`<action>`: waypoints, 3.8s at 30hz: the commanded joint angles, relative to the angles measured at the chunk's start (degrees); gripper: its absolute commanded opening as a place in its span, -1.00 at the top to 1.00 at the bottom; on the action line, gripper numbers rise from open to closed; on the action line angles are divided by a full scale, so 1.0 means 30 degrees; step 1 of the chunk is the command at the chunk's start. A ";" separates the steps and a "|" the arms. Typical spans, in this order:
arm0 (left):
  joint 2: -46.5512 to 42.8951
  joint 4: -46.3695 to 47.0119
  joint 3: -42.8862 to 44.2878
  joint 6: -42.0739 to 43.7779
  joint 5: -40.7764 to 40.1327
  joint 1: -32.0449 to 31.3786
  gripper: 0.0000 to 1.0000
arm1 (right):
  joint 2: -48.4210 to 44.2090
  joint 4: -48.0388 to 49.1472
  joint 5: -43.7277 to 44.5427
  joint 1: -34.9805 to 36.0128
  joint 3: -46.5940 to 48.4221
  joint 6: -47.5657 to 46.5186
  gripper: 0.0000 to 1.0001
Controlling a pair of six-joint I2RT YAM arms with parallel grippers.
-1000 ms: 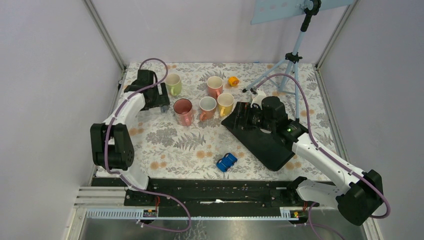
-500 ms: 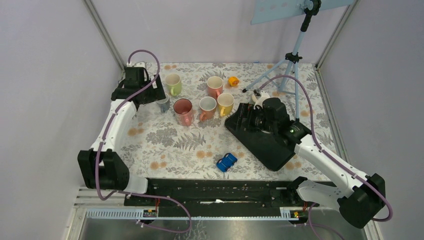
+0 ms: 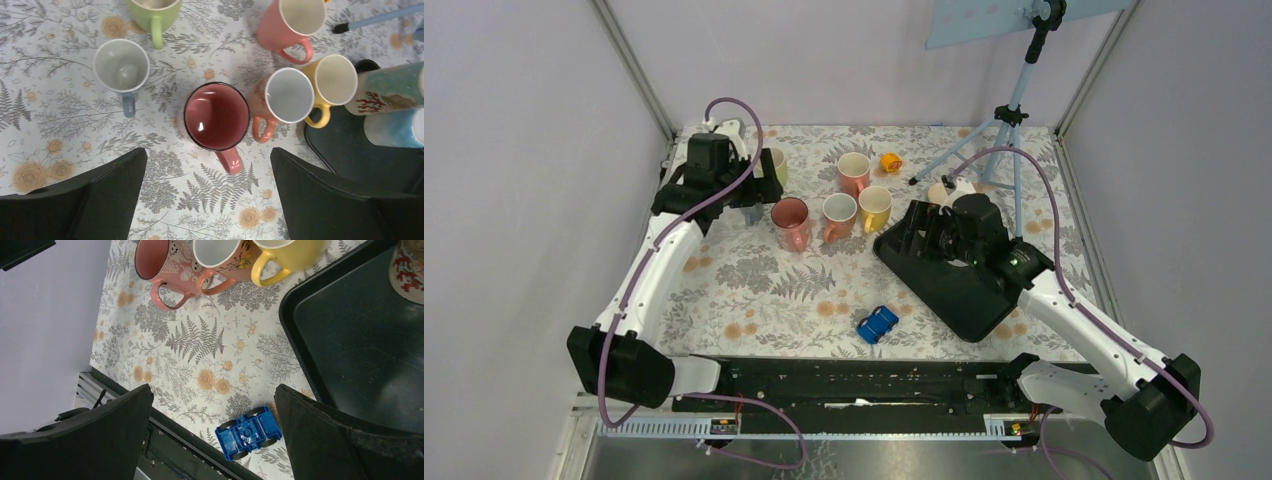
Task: Turn the mug right side up
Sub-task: Place the cup at the center of the board, then turn over the cup on the tray.
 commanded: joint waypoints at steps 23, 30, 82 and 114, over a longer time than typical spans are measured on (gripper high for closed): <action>-0.2043 0.1703 -0.1232 -0.0935 0.2187 -0.6900 -0.97 | 0.1183 -0.3192 0.4431 -0.7234 0.1027 -0.1397 -1.00; -0.2588 0.1864 -0.1802 -0.0758 0.2830 -0.7074 -0.97 | 0.3335 -0.0410 0.3489 -0.9614 0.0344 -0.1203 -1.00; -0.3117 0.3304 -0.3374 -0.1013 0.3837 -0.7637 -0.97 | 0.0560 0.0907 0.3178 -0.5684 -0.6039 0.0122 -1.00; -0.3440 0.4725 -0.5156 -0.2912 0.3885 -0.7720 -0.97 | 0.5201 -0.2653 0.6275 -0.3106 -0.2343 -0.2802 0.02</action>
